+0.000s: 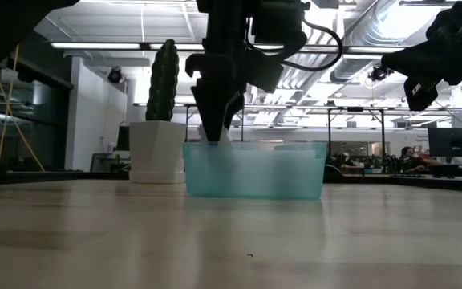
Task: Pick and place pill bottles into a basket
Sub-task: Put the white pill bottle into the blue bin, then put the yellow pill bottle into the blue bin
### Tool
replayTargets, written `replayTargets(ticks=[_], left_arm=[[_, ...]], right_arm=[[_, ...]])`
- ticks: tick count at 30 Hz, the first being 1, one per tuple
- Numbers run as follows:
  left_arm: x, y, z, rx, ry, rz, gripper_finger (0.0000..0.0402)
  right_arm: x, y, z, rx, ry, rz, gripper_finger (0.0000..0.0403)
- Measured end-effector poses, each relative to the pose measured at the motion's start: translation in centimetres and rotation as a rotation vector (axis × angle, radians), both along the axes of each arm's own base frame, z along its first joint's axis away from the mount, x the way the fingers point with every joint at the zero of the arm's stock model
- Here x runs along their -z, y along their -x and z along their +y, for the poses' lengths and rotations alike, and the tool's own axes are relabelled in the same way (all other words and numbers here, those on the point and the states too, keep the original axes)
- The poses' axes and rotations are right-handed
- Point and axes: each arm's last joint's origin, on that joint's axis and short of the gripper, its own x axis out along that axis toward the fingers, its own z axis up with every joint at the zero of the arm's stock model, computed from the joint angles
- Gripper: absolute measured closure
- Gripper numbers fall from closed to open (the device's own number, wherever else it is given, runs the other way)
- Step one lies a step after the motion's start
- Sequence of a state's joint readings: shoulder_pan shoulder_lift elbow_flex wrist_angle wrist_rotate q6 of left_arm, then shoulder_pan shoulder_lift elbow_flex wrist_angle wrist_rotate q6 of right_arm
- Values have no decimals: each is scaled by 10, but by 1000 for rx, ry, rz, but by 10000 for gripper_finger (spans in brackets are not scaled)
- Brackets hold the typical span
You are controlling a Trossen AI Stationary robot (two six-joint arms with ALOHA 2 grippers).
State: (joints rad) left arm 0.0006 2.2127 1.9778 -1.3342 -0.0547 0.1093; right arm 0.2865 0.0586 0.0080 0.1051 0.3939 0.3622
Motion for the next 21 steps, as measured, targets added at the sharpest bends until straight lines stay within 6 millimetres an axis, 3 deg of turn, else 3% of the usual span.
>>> replayTargets(ticks=[13, 21], left_arm=[[0, 1, 0, 1, -7, 3, 103], [-23, 12, -4, -39, 14, 80, 107]], right_arm=[[0, 0, 0, 0, -1, 0, 402], [0, 0, 0, 0, -4, -1, 402]])
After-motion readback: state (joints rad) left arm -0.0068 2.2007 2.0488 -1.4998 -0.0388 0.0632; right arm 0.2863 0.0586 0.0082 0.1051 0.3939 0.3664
